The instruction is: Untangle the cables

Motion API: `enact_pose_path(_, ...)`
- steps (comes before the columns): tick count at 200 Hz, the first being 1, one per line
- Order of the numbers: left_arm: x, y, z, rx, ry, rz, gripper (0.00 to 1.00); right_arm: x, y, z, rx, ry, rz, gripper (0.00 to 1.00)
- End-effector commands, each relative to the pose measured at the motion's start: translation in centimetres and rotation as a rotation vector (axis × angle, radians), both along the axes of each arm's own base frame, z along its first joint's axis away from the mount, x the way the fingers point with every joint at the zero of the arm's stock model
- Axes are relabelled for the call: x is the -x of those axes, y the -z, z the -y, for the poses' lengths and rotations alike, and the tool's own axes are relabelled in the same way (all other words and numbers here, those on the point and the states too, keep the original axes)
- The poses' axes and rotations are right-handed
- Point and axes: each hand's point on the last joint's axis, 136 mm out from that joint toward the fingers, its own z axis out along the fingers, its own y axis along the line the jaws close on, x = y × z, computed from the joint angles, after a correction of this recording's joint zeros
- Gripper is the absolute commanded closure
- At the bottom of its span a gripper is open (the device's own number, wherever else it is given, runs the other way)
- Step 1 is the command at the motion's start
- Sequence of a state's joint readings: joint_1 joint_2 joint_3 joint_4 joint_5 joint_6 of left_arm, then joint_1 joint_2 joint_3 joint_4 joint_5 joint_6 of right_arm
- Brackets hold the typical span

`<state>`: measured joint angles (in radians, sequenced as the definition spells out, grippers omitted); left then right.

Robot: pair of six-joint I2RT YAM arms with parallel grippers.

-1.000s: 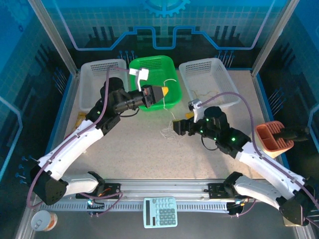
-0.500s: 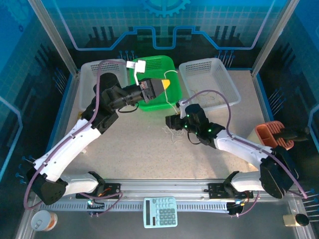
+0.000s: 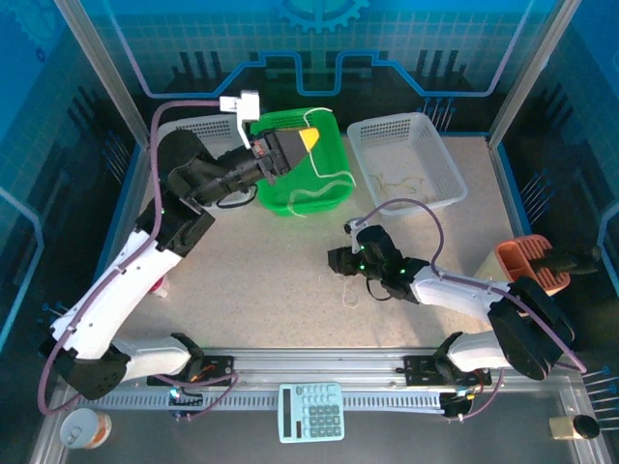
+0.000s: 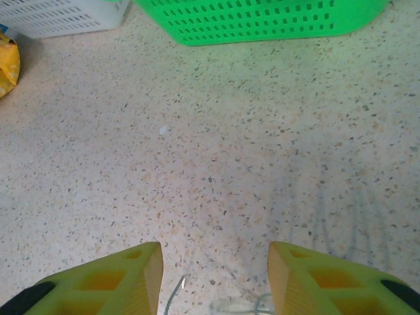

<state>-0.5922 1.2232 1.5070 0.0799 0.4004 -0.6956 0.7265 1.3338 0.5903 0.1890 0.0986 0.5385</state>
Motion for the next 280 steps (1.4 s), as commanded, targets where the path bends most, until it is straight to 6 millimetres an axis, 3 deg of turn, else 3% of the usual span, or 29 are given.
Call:
enact_pose_path(1, 1.3, -2.6, -1.1, 0.018, -0.031, 0.074, 1.00, 0.2, 0.1, -0.2, -0.018, 0.016, 0.009, 0.52)
enact_pose_path(44, 1.5, -3.5, -1.4, 0.013, -0.045, 0.097, 1.00, 0.7, -0.1, -0.2, -0.024, 0.008, 0.006, 0.52)
enact_pose_path(77, 0.7, -2.8, -1.5, -0.011, -0.085, 0.089, 1.00, 0.9, -2.4, -0.1, -0.043, -0.005, 0.031, 0.42)
enact_pose_path(110, -1.5, -1.2, -1.4, -0.068, -0.156, 0.069, 1.00, 1.3, -5.5, 0.6, -0.051, 0.004, 0.074, 0.34)
enact_pose_path(152, -5.6, 0.9, -1.6, -0.119, -0.233, 0.014, 1.00, 1.9, -7.5, 2.9, -0.025, 0.059, 0.099, 0.30)
enact_pose_path(199, -11.4, 2.9, -3.6, -0.157, -0.332, -0.049, 1.00, 2.9, -8.6, 5.3, -0.034, 0.113, 0.100, 0.29)
enact_pose_path(235, -16.4, 5.0, -5.3, -0.163, -0.392, -0.115, 1.00, 3.6, -9.8, 6.2, -0.051, 0.132, 0.095, 0.29)
enact_pose_path(280, -22.6, 9.0, -5.3, -0.202, -0.434, -0.199, 1.00, 4.3, -9.6, 6.4, -0.039, 0.115, 0.045, 0.28)
